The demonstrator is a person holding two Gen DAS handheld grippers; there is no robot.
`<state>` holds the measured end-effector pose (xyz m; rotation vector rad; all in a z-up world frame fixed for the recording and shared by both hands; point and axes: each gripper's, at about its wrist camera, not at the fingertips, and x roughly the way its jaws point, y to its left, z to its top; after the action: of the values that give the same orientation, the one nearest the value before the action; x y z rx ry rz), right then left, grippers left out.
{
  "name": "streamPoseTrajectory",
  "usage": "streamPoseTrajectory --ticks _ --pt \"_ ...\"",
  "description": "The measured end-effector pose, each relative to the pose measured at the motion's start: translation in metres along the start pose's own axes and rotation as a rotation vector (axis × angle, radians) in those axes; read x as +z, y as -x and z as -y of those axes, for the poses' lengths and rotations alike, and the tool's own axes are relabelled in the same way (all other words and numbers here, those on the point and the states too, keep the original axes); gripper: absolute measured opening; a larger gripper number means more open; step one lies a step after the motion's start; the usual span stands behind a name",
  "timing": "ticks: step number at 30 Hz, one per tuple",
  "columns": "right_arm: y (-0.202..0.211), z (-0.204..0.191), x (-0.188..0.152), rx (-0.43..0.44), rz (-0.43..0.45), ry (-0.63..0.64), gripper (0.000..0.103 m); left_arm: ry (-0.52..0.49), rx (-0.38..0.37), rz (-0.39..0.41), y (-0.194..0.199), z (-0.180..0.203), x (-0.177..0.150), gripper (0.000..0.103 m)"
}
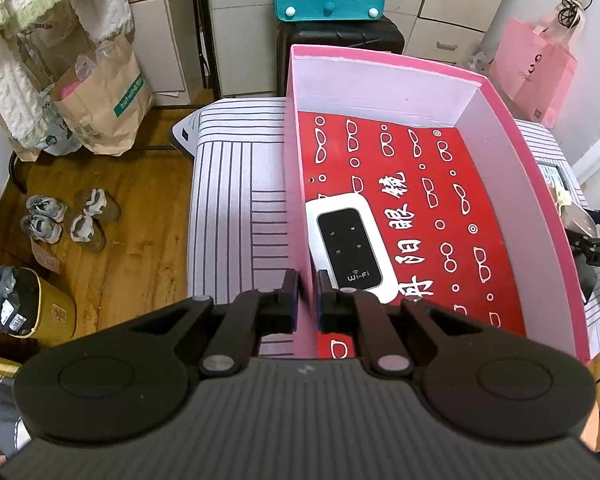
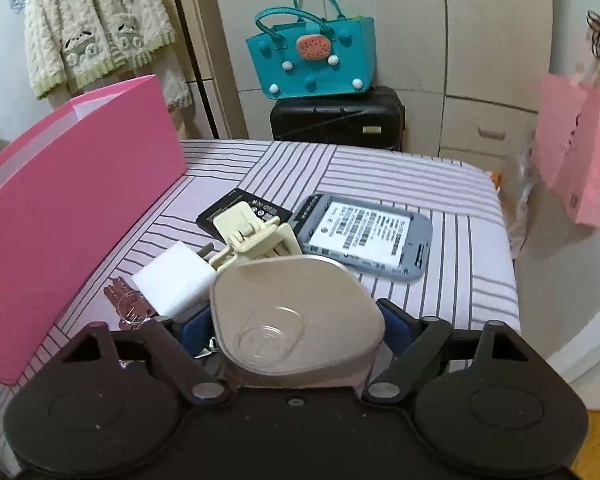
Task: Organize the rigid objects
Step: 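Grasp the pink-and-silver rounded case with the right gripper, then lower the rounded case into the box beside the Wi-Fi device and release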
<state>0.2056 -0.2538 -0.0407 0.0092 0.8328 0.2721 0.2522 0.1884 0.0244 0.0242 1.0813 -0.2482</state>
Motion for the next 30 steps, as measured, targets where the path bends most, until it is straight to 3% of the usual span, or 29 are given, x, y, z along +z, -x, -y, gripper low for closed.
streamPoseTrajectory --ticks 2,5,9,16,24,30 --pt "0.0 0.0 0.003 -0.046 -0.023 -0.041 0.084 -0.002 0.002 -0.001 0.0 0.0 0.0 0.008" --pt "0.003 0.004 0.004 -0.042 -0.031 -0.121 0.084 -0.002 -0.002 -0.01 0.0 0.001 0.001 0.008" --pt "0.006 -0.006 0.001 -0.095 -0.025 -0.066 0.083 -0.006 0.004 -0.005 0.0 0.002 -0.001 0.008" --pt "0.043 -0.021 0.014 -0.065 0.06 -0.07 0.083 -0.042 0.013 -0.004 0.001 0.006 -0.003 0.008" --pt "0.084 -0.049 0.048 0.13 0.102 -0.088 0.083 -0.024 -0.009 0.0 0.002 0.001 -0.002 0.009" --pt "0.082 -0.111 0.079 0.241 0.073 0.085 0.083 -0.024 -0.018 0.012 0.002 -0.001 -0.005 0.008"
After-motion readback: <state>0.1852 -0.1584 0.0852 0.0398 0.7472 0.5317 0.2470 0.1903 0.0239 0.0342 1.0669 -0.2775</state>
